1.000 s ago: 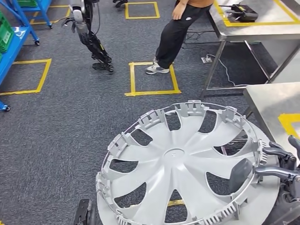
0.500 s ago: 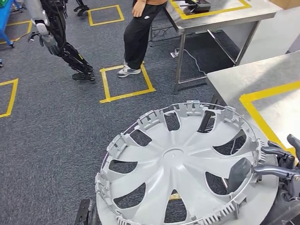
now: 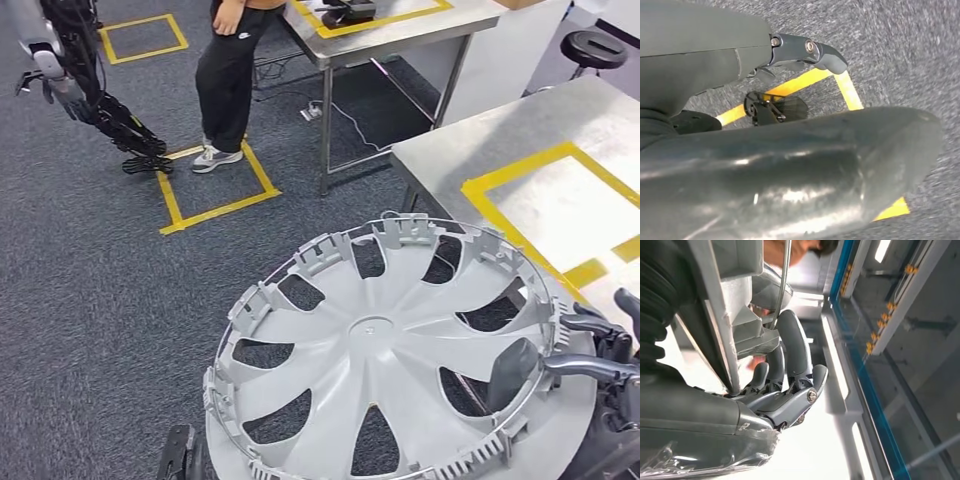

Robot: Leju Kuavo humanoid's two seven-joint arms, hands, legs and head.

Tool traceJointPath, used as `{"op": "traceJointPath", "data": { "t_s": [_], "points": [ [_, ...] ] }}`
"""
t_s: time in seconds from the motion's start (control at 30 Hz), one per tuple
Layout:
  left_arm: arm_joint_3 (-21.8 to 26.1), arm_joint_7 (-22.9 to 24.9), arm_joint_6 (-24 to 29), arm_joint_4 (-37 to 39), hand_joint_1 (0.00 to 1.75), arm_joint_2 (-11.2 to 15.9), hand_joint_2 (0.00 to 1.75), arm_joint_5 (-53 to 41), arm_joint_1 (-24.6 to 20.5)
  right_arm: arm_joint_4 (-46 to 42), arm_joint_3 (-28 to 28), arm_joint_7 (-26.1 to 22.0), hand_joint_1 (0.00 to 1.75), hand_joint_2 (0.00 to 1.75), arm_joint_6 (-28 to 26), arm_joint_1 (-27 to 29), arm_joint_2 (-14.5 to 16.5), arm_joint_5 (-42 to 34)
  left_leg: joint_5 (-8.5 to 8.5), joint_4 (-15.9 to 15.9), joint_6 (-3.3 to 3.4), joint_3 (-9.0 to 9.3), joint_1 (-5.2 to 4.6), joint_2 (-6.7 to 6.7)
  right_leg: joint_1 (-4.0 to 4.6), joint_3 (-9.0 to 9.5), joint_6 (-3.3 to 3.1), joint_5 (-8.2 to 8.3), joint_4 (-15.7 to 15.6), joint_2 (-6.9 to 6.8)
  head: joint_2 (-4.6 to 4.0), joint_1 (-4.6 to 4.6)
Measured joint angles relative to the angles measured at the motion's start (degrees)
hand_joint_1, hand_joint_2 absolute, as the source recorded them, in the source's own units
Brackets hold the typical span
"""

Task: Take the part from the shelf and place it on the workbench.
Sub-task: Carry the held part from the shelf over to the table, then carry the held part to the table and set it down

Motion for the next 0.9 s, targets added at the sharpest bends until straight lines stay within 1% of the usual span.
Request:
{"op": "traceJointPath", "data": {
  "t_s": [0.03, 0.07, 0.1, 0.13, 0.17, 0.2, 0.23, 0.27, 0.3, 0.33, 0.37, 0.4, 0.43, 0.47, 0.5, 0.53, 0.57, 0.6, 0.63, 0.67, 0.7, 0.73, 0.77, 0.8, 0.83, 0.87, 0.9],
  "points": [
    [0.02, 0.0, 0.0, 0.0, 0.0, 0.03, 1.75, 0.01, 0.02, 0.01, 0.0, 0.0, 1.75, 1.75, 0.0, 0.0, 0.0, 0.0, -0.06, 0.01, 0.03, 0.05, -0.08, 0.87, 0.01, -0.5, -0.01, -0.14, 1.37, -0.13, 0.0, 0.0],
    [0.03, 0.0, 0.0, 0.0, 0.0, 0.03, 1.75, 0.0, -0.01, 0.01, 0.0, 0.0, 1.75, 1.75, 0.0, 0.0, 0.0, 0.0, -0.16, 0.02, 0.01, 0.16, -0.12, 1.69, 0.02, 0.17, -0.06, 0.75, 0.49, -0.27, -0.01, -0.01],
    [0.03, 0.0, 0.0, 0.0, 0.0, 0.01, 1.75, 0.01, -0.04, 0.01, 0.0, 0.0, 1.75, 1.75, 0.0, 0.0, 0.0, 0.0, -0.31, 0.02, -0.05, 0.35, -0.14, 2.43, 0.04, 1.95, -0.16, 2.43, -2.5, -0.67, -0.01, -0.01],
    [0.03, 0.0, 0.0, 0.0, 0.0, -0.01, 1.75, 0.01, -0.07, 0.01, 0.0, 0.0, 1.75, 1.75, 0.0, 0.0, 0.0, 0.0, -0.5, 0.02, -0.23, 0.61, -0.18, 3.04, 0.13, 4.32, -0.28, 4.1, -6.65, -1.76, -0.01, 0.01],
    [0.03, 0.0, 0.0, 0.0, 0.0, -0.03, 1.75, 0.0, -0.08, 0.01, 0.0, 0.0, 1.75, 1.75, 0.0, -0.01, 0.0, 0.0, -0.72, 0.08, -0.48, 0.85, -0.31, 3.6, 0.36, 6.47, -0.5, 5.25, -10.35, -2.91, -0.01, 0.01],
    [0.03, 0.0, 0.0, 0.0, 0.0, -0.04, 1.75, 0.0, -0.08, 0.01, 0.0, 0.0, 1.75, 1.75, 0.0, -0.01, 0.0, 0.01, -0.9, 0.14, -0.73, 1.02, -0.44, 4.09, 0.58, 7.92, -0.76, 5.87, -12.91, -3.78, -0.01, 0.0],
    [0.03, 0.0, 0.0, 0.0, 0.0, -0.03, 1.75, -0.01, -0.09, 0.01, 0.0, 0.0, 1.75, 1.75, 0.0, 0.0, 0.0, 0.01, -1.01, 0.16, -0.98, 1.15, -0.57, 4.58, 0.81, 8.55, -1.05, 5.96, -14.13, -4.2, -0.01, -0.04],
    [0.04, 0.0, 0.0, 0.0, 0.0, -0.03, 1.75, -0.01, -0.1, 0.01, 0.0, 0.0, 1.75, 1.75, 0.0, 0.02, 0.0, 0.01, -1.06, 0.13, -1.22, 1.22, -0.64, 5.1, 1.01, 8.53, -1.38, 5.9, -14.25, -3.78, 0.0, -0.06],
    [0.04, 0.0, 0.0, 0.0, 0.0, -0.04, 1.75, -0.01, -0.15, -0.01, 0.0, 0.0, 1.75, 1.75, 0.0, 0.03, 0.0, 0.02, -1.11, 0.05, -1.5, 1.35, -0.58, 5.58, 1.0, 8.39, -1.71, 6.0, -14.32, -3.08, 0.0, -0.08],
    [0.04, 0.0, 0.0, 0.0, 0.0, -0.07, 1.75, -0.01, -0.23, -0.01, 0.0, 0.0, 1.75, 1.75, 0.0, 0.05, 0.01, 0.03, -1.34, 0.11, -1.87, 1.43, -0.48, 5.25, 0.91, 8.36, -2.02, 6.11, -14.45, -2.43, 0.01, -0.09],
    [0.04, 0.0, 0.0, 0.0, 0.0, -0.09, 1.75, -0.01, -0.3, -0.01, 0.0, -0.01, 1.75, 1.75, 0.01, 0.05, 0.02, 0.06, -2.04, 0.84, -2.22, 1.17, -0.36, 4.23, 0.75, 8.39, -2.35, 6.25, -14.62, -1.8, 0.01, -0.13],
    [0.04, 0.0, 0.0, 0.0, 0.0, -0.1, 1.75, -0.01, -0.34, -0.02, 0.0, -0.01, 1.75, 1.75, 0.01, 0.03, 0.03, 0.09, -3.32, 2.71, -2.52, 0.37, -0.27, 2.82, 0.54, 8.46, -2.65, 6.39, -14.79, -1.17, 0.0, -0.25],
    [0.04, 0.0, -0.01, 0.0, 0.0, -0.08, 1.75, 0.0, -0.33, -0.01, 0.0, -0.02, 1.75, 1.75, 0.02, 0.02, 0.04, 0.11, -5.02, 5.76, -2.7, -1.09, -0.19, 1.25, 0.39, 8.47, -2.85, 6.47, -14.83, -0.58, 0.0, -0.37],
    [0.04, 0.0, -0.01, 0.0, 0.0, -0.05, 1.75, 0.02, -0.26, -0.01, 0.0, -0.02, 1.75, 1.75, 0.02, 0.01, 0.04, 0.1, -6.84, 9.67, -2.79, -3.04, -0.16, 0.32, 0.32, 8.43, -2.99, 6.51, -14.84, 0.09, -0.01, -0.46],
    [0.05, -0.01, -0.02, 0.0, 0.0, -0.01, 1.75, 0.03, -0.17, 0.01, 0.0, -0.02, 1.75, 1.75, 0.02, 0.01, 0.04, 0.06, -8.13, 13.28, -2.86, -4.95, -0.15, -0.08, 0.29, 8.39, -3.07, 6.52, -14.84, 0.82, -0.01, -0.51],
    [0.06, -0.02, -0.03, 0.0, 0.0, 0.03, 1.75, 0.05, -0.11, 0.02, 0.0, -0.03, 1.75, 1.75, 0.02, 0.01, 0.04, 0.01, -8.47, 15.53, -2.9, -6.28, -0.14, -0.25, 0.25, 8.37, -3.08, 6.55, -14.83, 1.61, -0.01, -0.51],
    [0.07, -0.03, -0.04, 0.0, 0.0, 0.05, 1.75, 0.06, -0.08, 0.03, 0.0, -0.04, 1.75, 1.75, 0.02, 0.01, 0.04, -0.04, -7.7, 15.86, -2.92, -6.7, -0.12, -0.37, 0.18, 8.38, -3.03, 6.59, -14.82, 2.45, -0.01, -0.51],
    [0.07, -0.07, -0.04, 0.0, 0.0, 0.07, 1.75, 0.06, -0.09, 0.03, 0.0, -0.05, 1.75, 1.75, 0.02, 0.01, 0.04, -0.08, -5.9, 13.92, -2.92, -6.01, -0.05, -0.59, 0.06, 8.4, -2.91, 6.65, -14.8, 3.32, -0.01, -0.5],
    [0.08, -0.09, -0.04, 0.0, 0.0, 0.09, 1.75, 0.06, -0.1, 0.03, 0.0, -0.07, 1.75, 1.75, 0.02, 0.01, 0.04, -0.11, -3.67, 10.51, -2.96, -4.5, 0.11, -1.22, -0.08, 8.4, -2.72, 6.71, -14.78, 4.2, -0.01, -0.51],
    [0.08, -0.11, -0.04, 0.0, 0.0, 0.09, 1.75, 0.06, -0.11, 0.03, 0.0, -0.1, 1.75, 1.75, 0.02, 0.0, 0.04, -0.16, -1.9, 6.43, -3.0, -2.66, 0.39, -2.6, -0.11, 8.28, -2.4, 6.75, -14.61, 5.11, 0.0, -0.55],
    [0.08, -0.13, -0.03, 0.0, 0.0, 0.08, 1.75, 0.06, -0.13, 0.03, 0.0, -0.14, 1.75, 1.75, 0.02, 0.0, 0.04, -0.21, -0.75, 3.16, -2.95, -1.19, 0.64, -3.86, -0.15, 8.09, -2.06, 6.82, -14.49, 5.91, 0.0, -0.57],
    [0.08, -0.13, -0.03, 0.0, 0.0, 0.07, 1.75, 0.05, -0.17, 0.03, 0.0, -0.2, 1.75, 1.75, 0.02, 0.01, 0.04, -0.25, -0.34, 1.16, -2.8, -0.32, 0.78, -4.86, -0.18, 7.85, -1.66, 6.93, -14.48, 6.57, 0.01, -0.6],
    [0.08, -0.09, -0.02, 0.0, 0.0, 0.05, 1.75, 0.03, -0.22, 0.03, 0.0, -0.28, 1.75, 1.75, 0.02, 0.03, 0.04, -0.28, -0.4, 0.29, -2.49, 0.0, 0.77, -5.3, -0.24, 7.61, -1.21, 7.12, -14.6, 7.19, 0.01, -0.63],
    [0.08, -0.02, 0.0, 0.0, 0.0, 0.05, 1.75, 0.0, -0.27, 0.03, 0.0, -0.37, 1.75, 1.75, 0.02, 0.07, 0.04, -0.29, -0.32, 0.32, -2.05, -0.06, 0.66, -4.81, -0.39, 7.39, -0.81, 7.37, -14.91, 7.69, 0.0, -0.63],
    [0.08, 0.11, 0.08, 0.0, 0.0, 0.03, 1.75, -0.03, -0.32, 0.03, -0.01, -0.45, 1.75, 1.75, 0.02, 0.1, 0.04, -0.29, -0.15, 0.21, -1.59, -0.05, 0.62, -4.12, -0.47, 7.17, -0.45, 7.48, -15.03, 7.63, 0.0, -0.64],
    [0.1, 0.27, 0.2, 0.0, 0.0, 0.02, 1.75, -0.05, -0.33, 0.02, -0.02, -0.51, 1.75, 1.75, 0.01, 0.11, 0.04, -0.27, 0.0, 0.11, -1.09, -0.03, 0.63, -3.45, -0.4, 6.79, -0.18, 7.13, -14.57, 6.61, -0.01, -0.49],
    [0.11, 0.39, 0.33, 0.0, 0.0, 0.01, 1.75, -0.07, -0.3, 0.02, -0.02, -0.56, 1.75, 1.75, 0.01, 0.11, 0.04, -0.25, 0.09, 0.01, -0.66, 0.0, 0.65, -2.67, -0.26, 5.97, 0.01, 6.09, -12.97, 4.97, -0.01, -0.32]
  ]
}}
